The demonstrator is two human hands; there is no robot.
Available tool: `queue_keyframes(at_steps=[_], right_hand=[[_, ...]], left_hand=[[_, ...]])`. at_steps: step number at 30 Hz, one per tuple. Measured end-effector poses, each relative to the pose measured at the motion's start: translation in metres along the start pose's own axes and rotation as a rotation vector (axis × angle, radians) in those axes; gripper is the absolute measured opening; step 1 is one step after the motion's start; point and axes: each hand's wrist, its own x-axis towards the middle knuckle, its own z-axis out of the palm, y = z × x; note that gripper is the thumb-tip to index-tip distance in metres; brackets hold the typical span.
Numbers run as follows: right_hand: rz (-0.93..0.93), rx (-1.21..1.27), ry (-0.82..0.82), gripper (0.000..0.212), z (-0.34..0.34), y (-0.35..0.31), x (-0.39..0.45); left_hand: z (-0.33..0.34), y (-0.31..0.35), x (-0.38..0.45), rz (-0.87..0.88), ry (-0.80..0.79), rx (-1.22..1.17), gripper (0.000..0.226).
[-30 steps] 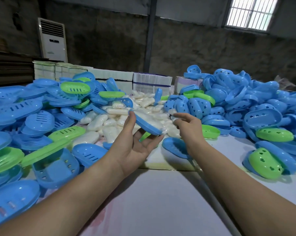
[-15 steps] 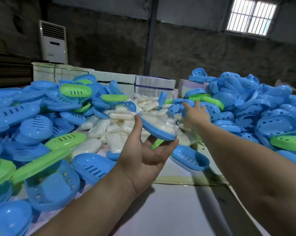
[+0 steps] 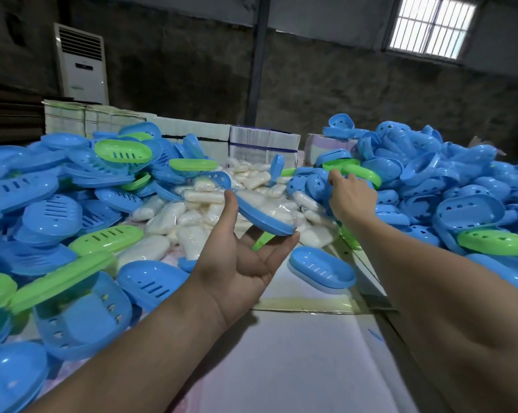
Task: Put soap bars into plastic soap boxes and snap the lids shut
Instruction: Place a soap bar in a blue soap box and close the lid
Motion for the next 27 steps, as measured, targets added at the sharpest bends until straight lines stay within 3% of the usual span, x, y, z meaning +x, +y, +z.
queue_keyframes(at_steps=[6, 11, 15, 18, 22, 27], right_hand=[[0.176, 0.345, 0.055, 0.043, -0.031, 0.000, -0.020], [0.443, 1.005, -0.251, 0.045, -0.056, -0.025, -0.058], [0.562, 1.512, -0.392, 0.041, -0.071, -0.053, -0.096], [0.465, 1.672, -0.388, 0.045, -0.085, -0.066, -0.114], [0.191, 1.585, -0.323, 0.056, -0.101, -0.071, -0.129], [0.073, 1.610, -0.274, 0.045, -0.109, -0.074, -0.138]], left_hand=[[-0.003, 0.000, 0.002, -0.040, 0.018, 0.043, 0.042], [0.004, -0.004, -0.007, -0.064, 0.040, 0.134, 0.039], [0.006, -0.003, -0.012, -0.065, 0.025, 0.222, 0.055], [0.005, -0.001, -0.011, -0.043, 0.052, 0.247, 0.062], [0.001, 0.002, -0.009, 0.044, 0.058, 0.298, 0.046], [0.003, 0.008, -0.011, 0.143, 0.030, 0.368, 0.066]])
